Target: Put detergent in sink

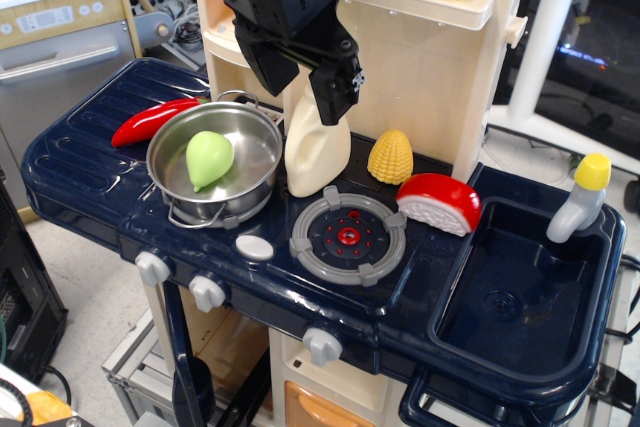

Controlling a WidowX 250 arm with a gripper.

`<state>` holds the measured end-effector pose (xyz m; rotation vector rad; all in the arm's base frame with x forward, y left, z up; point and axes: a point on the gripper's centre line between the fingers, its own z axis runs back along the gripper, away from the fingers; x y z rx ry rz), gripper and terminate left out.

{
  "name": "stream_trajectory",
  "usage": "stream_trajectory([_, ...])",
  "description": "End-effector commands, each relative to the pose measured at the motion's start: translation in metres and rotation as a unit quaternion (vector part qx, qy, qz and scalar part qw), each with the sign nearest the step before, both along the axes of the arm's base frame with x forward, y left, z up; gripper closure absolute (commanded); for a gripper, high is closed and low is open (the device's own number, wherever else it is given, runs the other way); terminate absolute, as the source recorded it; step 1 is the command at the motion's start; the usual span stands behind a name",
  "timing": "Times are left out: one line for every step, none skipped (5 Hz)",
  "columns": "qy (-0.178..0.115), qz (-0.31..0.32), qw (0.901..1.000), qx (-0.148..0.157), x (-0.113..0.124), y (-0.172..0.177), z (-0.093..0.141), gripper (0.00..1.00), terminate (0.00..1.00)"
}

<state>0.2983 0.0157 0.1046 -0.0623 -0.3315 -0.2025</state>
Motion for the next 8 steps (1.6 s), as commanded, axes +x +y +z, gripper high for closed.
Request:
stream_trajectory([-0.029, -0.01, 0.9993, -0.019, 0.01, -0.002, -0.013, 0.0, 0.0])
stream_trajectory([-0.032, 0.0, 0.9989, -0.035, 0.005, -0.005, -0.026, 1.0, 0.0])
stream_trajectory([-0.031, 0.016, 0.9987, -0.037, 0.0, -0.006, -0.028, 1.0, 0.0])
stream_trajectory([-0.005, 0.054, 0.9985, -0.006, -0.011, -0.014, 0.002, 1.0, 0.0])
stream_trajectory([0.028, 0.133, 0.9906, 0.008, -0.026, -0.04, 0.031, 1.0, 0.0])
stream_trajectory([0.058, 0.207, 0.9765, -0.012, -0.035, -0.061, 0.042, 1.0, 0.0])
stream_trajectory([0.055, 0.267, 0.9616, -0.034, -0.036, -0.086, 0.03, 1.0, 0.0])
stream_trajectory([0.053, 0.292, 0.9529, -0.06, -0.033, -0.098, 0.013, 1.0, 0.0])
